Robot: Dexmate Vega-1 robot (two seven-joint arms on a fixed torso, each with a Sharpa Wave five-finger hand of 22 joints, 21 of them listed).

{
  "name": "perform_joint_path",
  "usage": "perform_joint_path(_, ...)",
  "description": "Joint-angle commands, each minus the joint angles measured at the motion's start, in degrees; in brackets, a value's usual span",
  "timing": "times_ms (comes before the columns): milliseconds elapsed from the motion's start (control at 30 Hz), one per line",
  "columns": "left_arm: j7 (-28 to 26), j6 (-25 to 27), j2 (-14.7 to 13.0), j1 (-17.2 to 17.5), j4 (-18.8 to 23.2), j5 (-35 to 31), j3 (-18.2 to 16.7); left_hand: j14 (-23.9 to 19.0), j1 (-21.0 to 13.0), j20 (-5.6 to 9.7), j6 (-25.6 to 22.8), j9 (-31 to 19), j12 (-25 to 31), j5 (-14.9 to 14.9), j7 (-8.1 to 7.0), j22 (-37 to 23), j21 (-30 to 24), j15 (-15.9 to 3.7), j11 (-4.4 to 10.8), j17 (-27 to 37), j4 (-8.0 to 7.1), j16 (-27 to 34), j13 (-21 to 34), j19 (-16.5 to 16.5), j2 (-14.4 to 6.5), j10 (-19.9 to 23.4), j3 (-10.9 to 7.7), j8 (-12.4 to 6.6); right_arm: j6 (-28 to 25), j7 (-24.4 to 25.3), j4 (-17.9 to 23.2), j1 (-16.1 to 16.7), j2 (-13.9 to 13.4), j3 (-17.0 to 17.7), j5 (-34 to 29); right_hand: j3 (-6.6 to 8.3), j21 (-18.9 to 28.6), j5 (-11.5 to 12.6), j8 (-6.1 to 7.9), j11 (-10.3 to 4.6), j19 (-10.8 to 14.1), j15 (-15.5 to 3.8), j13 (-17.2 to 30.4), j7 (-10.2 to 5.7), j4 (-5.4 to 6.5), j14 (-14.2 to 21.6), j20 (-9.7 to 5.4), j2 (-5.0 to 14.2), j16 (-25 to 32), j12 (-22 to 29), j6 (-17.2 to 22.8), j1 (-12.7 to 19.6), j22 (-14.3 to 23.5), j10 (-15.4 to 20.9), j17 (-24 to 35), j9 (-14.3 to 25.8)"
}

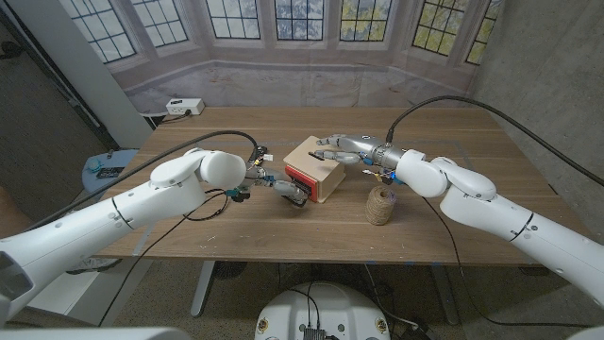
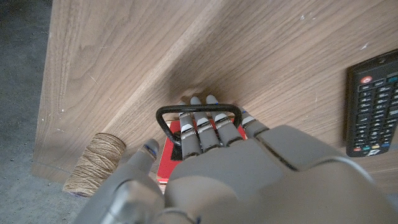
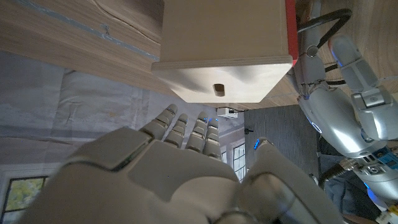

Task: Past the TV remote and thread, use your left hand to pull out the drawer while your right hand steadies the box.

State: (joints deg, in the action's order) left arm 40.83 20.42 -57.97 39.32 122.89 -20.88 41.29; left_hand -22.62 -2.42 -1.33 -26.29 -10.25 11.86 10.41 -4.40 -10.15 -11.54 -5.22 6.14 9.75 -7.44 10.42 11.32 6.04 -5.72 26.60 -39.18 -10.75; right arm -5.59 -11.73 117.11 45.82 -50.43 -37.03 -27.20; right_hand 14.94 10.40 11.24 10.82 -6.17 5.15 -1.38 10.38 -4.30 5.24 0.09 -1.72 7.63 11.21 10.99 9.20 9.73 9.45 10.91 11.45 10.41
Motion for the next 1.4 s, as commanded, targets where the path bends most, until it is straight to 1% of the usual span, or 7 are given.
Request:
perform_joint_path(33,-0.08,-0.31,0.39,-0.45,-0.54,0.00,0.38,-0.01,0.51,0.20,0.08,-0.18,0.00,0.26,0.11,-0.02,0.07,0.35,-0.23,0.06,-0.28,0.00,0.13,0.59,0.00,-0.16,-0.14,0.03,-0.14,-1.83,-1.17,-0.90,1.28,-1.77,-3.36,-0.13,0.25,0.07,0.17,0.10,-0.09,-0.30,0.19,-0.13,0.57,-0.42,-0.23,-0.11,0.20,-0.29,0.53,-0.86,0.30,-0.09,0.22,-0.01)
perform_joint_path(133,-0.16,-0.16,0.46,-0.47,-0.53,-0.02,0.40,-0.03,0.53,0.20,0.12,-0.18,0.00,0.26,0.11,-0.02,0.07,0.39,-0.23,0.06,-0.30,0.01,0.13,0.58,0.00,-0.18,-0.13,0.04,-0.41,-2.20,-1.35,-1.00,1.52,-1.98,-3.87,-0.24,0.27,0.09,0.22,0.12,-0.12,-0.29,0.19,-0.23,0.77,-0.44,-0.28,-0.10,0.22,-0.29,0.68,-1.16,0.31,-0.09,0.24,0.00)
perform_joint_path(300,-0.26,-0.11,0.48,-0.51,-0.56,0.07,0.37,-0.06,0.55,0.19,0.19,-0.18,0.00,0.26,0.14,-0.02,0.08,0.42,-0.09,0.07,-0.33,0.03,0.13,0.59,-0.01,-0.18,-0.13,0.06,-0.37,-2.24,-1.60,-0.99,1.79,-2.26,-4.76,-0.76,0.36,0.31,0.25,-0.04,-0.19,-0.13,0.21,-0.41,1.74,-0.53,-0.25,-0.04,0.32,-0.28,0.84,-2.60,0.37,-0.14,0.31,0.02)
perform_joint_path(633,0.07,-0.22,0.65,-0.84,-0.63,-0.04,0.68,-0.08,0.59,0.18,0.18,-0.18,0.00,0.26,0.11,-0.02,0.09,0.46,-0.23,0.07,-0.38,0.04,0.13,0.58,-0.02,-0.22,-0.11,0.03,-1.02,-3.08,-1.70,-1.11,2.11,-2.71,-6.27,-1.41,0.46,0.67,0.30,-0.22,-0.26,-0.28,0.22,-0.49,2.97,-0.60,-0.36,0.05,0.42,-0.28,1.10,-4.45,0.41,-0.20,0.37,0.04)
perform_joint_path(933,0.03,-0.27,0.69,-0.86,-0.56,0.04,0.71,-0.07,0.63,0.20,0.28,-0.18,-0.09,0.26,0.13,-0.02,0.10,0.53,-0.32,0.08,-0.42,0.03,0.14,0.57,-0.01,-0.48,-0.09,0.05,-0.60,-3.05,-2.46,-1.25,2.55,-2.97,-6.59,-1.79,0.51,0.93,0.31,-0.16,-0.28,-0.39,0.22,-0.53,3.65,-0.60,-0.44,0.09,0.49,-0.28,1.25,-5.57,0.41,-0.23,0.40,0.04)
perform_joint_path(967,-0.01,-0.24,0.68,-0.81,-0.55,0.14,0.66,-0.07,0.63,0.22,0.29,-0.18,-0.14,0.26,0.10,-0.02,0.10,0.55,-0.32,0.08,-0.43,0.03,0.14,0.57,-0.01,-0.63,-0.09,0.05,-0.69,-3.03,-2.46,-1.24,2.59,-3.00,-6.74,-1.86,0.53,0.98,0.31,0.06,-0.26,-0.31,0.22,-0.53,3.75,-0.59,-0.47,0.09,0.51,-0.28,1.27,-5.76,0.41,-0.24,0.40,0.04)
perform_joint_path(1400,-0.06,-0.50,0.80,-0.87,-0.70,0.02,0.86,0.58,0.66,0.19,0.83,-0.18,-0.25,0.27,0.13,-0.02,0.13,0.73,-0.59,0.09,-0.48,-0.18,0.14,0.52,-0.03,-1.06,-0.08,0.21,-0.77,-2.45,-2.70,-0.80,2.72,-3.22,-7.85,-2.34,0.59,1.39,0.60,0.29,-0.21,-0.12,0.22,-0.50,4.39,-0.44,-0.51,0.08,0.62,-0.25,2.27,-7.17,0.38,-0.22,0.38,0.03)
